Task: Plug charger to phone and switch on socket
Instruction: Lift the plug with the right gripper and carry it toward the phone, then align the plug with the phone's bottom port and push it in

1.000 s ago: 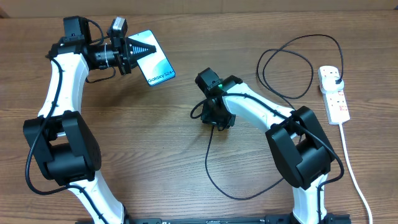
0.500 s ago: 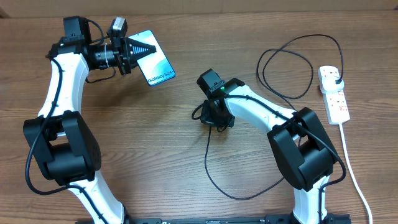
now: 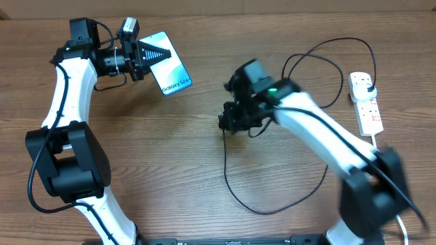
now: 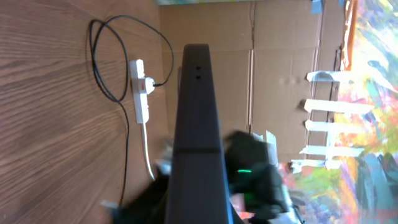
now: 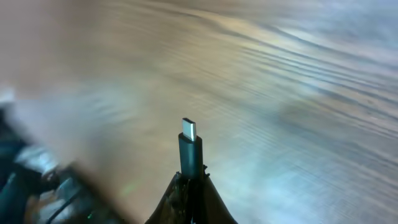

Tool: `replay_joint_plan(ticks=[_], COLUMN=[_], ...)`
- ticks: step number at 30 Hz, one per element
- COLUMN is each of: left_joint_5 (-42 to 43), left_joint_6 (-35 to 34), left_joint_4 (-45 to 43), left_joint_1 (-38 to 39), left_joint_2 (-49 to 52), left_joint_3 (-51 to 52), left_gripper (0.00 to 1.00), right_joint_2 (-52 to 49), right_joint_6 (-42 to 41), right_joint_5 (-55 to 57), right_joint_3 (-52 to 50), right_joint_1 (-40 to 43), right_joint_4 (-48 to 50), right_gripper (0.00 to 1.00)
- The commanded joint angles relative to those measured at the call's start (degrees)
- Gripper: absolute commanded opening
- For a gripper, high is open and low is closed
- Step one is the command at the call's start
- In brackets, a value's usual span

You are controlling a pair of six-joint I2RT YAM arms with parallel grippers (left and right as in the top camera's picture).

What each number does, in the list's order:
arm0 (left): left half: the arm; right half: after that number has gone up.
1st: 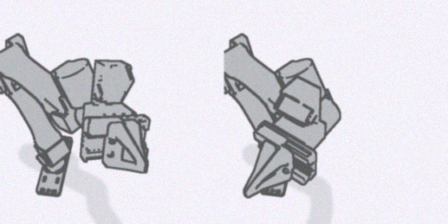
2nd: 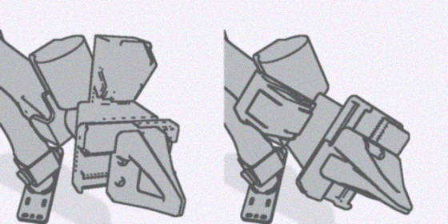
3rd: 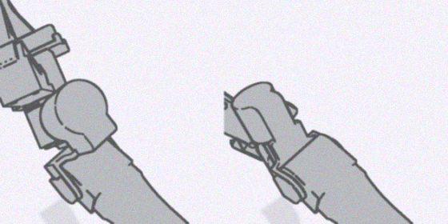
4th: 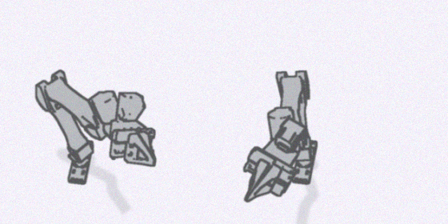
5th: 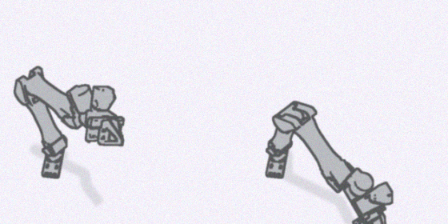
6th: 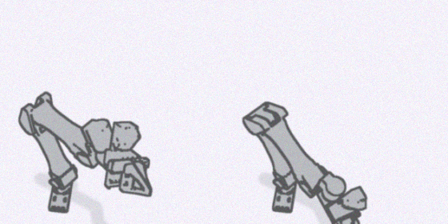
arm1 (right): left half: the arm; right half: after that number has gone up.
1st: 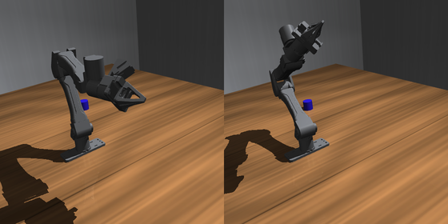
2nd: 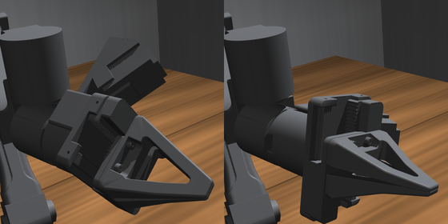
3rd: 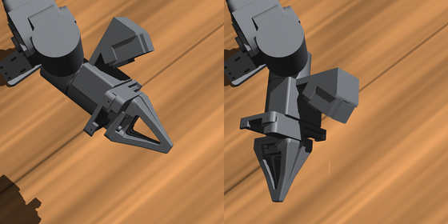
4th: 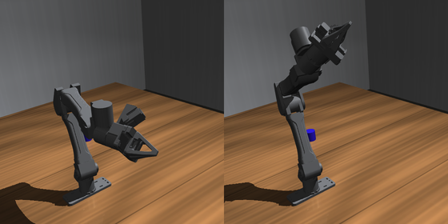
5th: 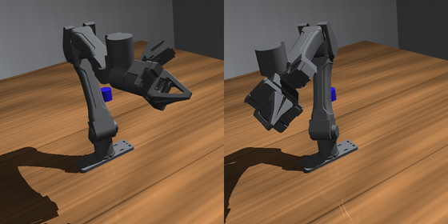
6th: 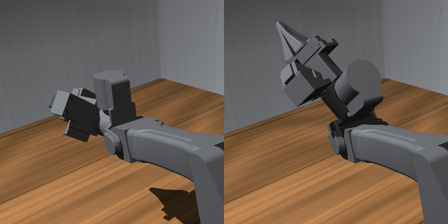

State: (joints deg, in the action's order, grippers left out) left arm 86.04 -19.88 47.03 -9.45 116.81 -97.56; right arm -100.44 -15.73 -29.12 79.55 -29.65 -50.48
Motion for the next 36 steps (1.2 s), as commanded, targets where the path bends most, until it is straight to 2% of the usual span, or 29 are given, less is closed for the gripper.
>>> replay_joint_plan(ticks=[1, 7, 14, 29, 36], left_joint_5=[4.6, 4.6, 4.6, 4.6, 4.6], left_joint_6=[4.8, 6.4, 4.8, 2.6, 1.4], left_joint_4=[0.5, 1.8, 1.8, 2.4, 2.4], left_joint_1=[0.2, 2.1, 4.8, 6.8, 6.9], left_joint_2=[-0.2, -0.2, -0.2, -0.3, -0.3], left_joint_3=[-1.0, -1.0, -1.0, -1.0, -1.0], left_gripper=[0.04, 0.04, 0.04, 0.04, 0.04], right_joint_2=[6.2, 8.1, 8.1, 8.1, 8.0], right_joint_6=[10.1, 13.0, 12.7, -1.5, -2.3], right_joint_5=[-10.2, -19.5, -22.4, -18.5, -18.6], right_joint_3=[0.5, 0.4, 0.3, 0.3, 0.3], right_joint_1=[0.1, -1.3, -1.8, -0.1, 1.8], right_joint_4=[-2.0, -2.3, 1.0, 8.9, 8.7], right_gripper=[0.04, 0.04, 0.04, 0.04, 0.04])
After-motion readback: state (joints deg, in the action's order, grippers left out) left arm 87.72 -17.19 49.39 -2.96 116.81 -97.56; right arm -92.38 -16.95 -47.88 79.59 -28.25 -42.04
